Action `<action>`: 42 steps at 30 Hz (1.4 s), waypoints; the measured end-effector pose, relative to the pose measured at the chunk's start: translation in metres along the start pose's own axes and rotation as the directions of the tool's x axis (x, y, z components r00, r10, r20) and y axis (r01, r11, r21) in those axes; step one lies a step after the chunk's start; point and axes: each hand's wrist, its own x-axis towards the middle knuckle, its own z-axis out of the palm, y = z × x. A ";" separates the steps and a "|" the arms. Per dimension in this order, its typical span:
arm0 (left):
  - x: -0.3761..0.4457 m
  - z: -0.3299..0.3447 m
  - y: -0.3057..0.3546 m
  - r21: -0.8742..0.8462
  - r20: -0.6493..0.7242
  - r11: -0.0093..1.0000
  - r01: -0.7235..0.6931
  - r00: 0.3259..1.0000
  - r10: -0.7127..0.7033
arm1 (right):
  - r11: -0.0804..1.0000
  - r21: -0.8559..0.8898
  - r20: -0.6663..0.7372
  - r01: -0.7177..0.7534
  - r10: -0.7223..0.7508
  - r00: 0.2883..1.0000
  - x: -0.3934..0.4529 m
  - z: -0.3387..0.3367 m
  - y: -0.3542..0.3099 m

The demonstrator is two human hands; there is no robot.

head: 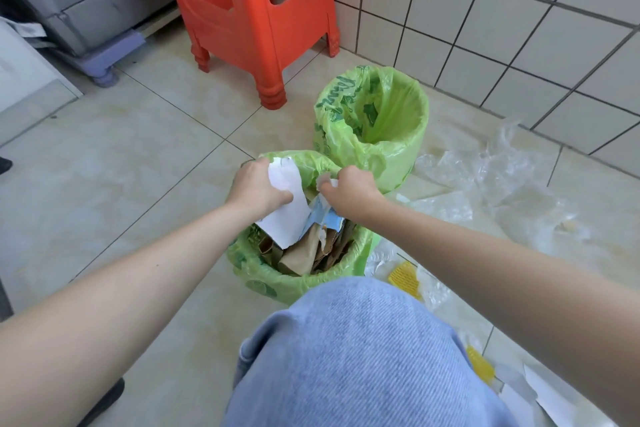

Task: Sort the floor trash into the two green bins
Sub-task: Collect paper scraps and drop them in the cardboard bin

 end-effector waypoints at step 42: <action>-0.022 -0.019 0.027 -0.082 0.051 0.939 -0.335 0.939 0.340 | 0.892 -0.289 0.131 0.349 -0.324 0.937 -0.044 0.003 0.045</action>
